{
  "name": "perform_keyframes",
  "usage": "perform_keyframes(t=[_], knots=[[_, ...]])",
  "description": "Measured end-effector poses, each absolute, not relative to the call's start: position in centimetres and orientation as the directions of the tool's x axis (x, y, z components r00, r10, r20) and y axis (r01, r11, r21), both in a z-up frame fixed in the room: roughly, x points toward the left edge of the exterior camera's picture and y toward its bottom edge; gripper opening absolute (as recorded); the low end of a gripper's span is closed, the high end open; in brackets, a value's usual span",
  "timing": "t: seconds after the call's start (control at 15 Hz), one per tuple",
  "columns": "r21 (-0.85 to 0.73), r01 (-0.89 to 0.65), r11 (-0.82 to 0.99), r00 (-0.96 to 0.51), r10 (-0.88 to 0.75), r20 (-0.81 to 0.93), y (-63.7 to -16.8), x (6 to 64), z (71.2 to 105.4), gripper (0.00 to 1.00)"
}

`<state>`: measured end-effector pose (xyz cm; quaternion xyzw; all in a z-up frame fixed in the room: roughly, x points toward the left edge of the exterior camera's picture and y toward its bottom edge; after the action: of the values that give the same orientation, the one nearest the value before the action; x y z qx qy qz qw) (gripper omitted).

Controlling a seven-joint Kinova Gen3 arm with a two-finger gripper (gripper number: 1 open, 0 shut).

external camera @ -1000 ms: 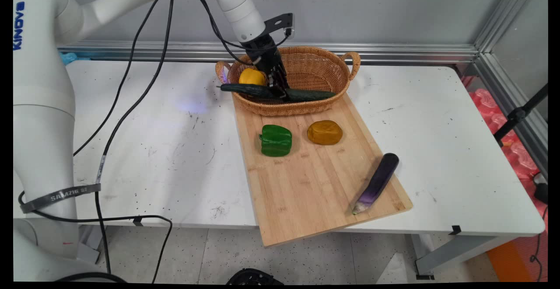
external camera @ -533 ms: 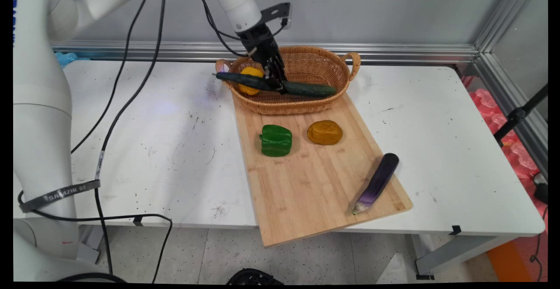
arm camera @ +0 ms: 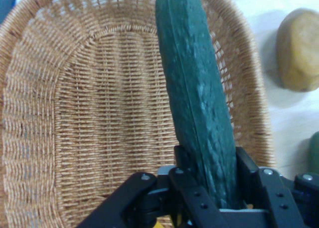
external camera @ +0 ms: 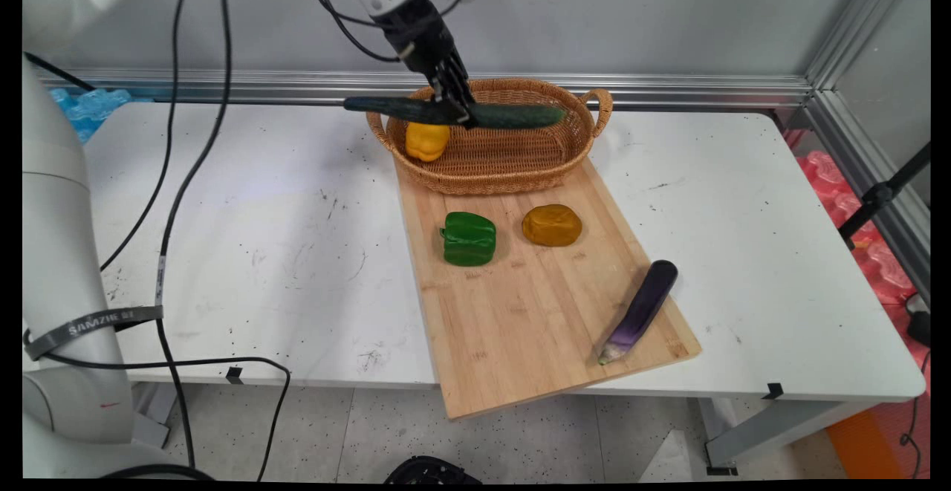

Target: Place the picked object on the cutting board

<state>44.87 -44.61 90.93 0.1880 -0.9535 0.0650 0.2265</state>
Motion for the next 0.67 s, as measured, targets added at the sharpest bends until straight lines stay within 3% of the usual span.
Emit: perform_keyframes(t=[0.67], knots=[[0.018, -0.511, 0.859, -0.734, -0.448, 0.51, -35.1, 42.3, 94.8, 0.0]])
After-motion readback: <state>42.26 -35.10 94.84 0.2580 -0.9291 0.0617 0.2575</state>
